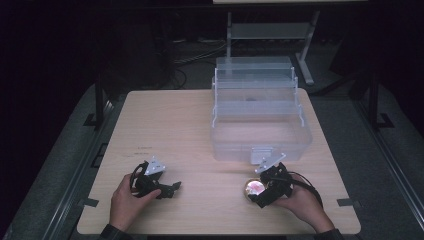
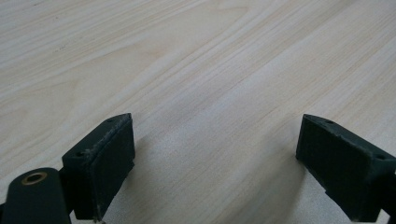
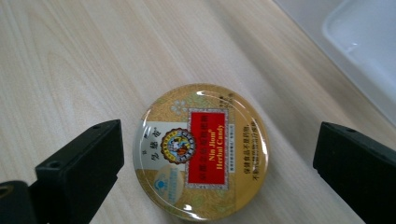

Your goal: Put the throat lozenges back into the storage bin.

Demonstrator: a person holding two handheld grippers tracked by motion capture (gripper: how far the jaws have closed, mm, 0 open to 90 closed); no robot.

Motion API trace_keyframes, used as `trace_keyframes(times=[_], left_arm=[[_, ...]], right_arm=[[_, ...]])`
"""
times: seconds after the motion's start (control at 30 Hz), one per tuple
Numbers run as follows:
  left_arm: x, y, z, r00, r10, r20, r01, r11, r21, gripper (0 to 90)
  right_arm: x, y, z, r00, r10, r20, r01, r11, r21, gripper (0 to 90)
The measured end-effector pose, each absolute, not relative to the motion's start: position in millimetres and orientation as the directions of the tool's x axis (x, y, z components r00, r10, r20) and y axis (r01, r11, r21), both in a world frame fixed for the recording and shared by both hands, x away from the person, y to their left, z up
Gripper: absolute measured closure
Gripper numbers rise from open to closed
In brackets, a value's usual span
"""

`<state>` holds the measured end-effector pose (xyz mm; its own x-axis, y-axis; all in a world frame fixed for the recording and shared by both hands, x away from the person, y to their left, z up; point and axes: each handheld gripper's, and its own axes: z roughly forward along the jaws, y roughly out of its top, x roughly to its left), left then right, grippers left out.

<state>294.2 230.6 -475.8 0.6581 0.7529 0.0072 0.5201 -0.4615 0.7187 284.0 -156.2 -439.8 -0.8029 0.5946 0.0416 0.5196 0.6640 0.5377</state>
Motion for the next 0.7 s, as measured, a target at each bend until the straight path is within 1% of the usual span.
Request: trace_keyframes(times=[0.57, 0.6, 0.63, 0.7], left_arm=[[294, 231, -476, 0.660, 0.751, 0.010, 0.519, -0.466, 0.716, 10.8], [294, 231, -476, 0.660, 0.751, 0.010, 0.519, -0.465, 0.717, 10.8], [294, 231, -476, 0.660, 0.751, 0.010, 0.519, -0.466, 0.717, 10.8], [294, 231, -476, 0.660, 0.751, 0.010, 0.519, -0.465, 0.717, 10.8]], right_arm=[[283, -144, -453, -0.810, 0.586, 0.034, 0.521, 0.692, 0.499, 1.6], [283, -144, -454, -0.808, 0.588, 0.034, 0.523, 0.691, 0.499, 2.1], [283, -144, -454, -0.809, 0.587, 0.034, 0.523, 0.692, 0.498, 4.5], [283, -145, -455, -0.809, 0.586, 0.031, 0.520, 0.692, 0.501, 4.8]])
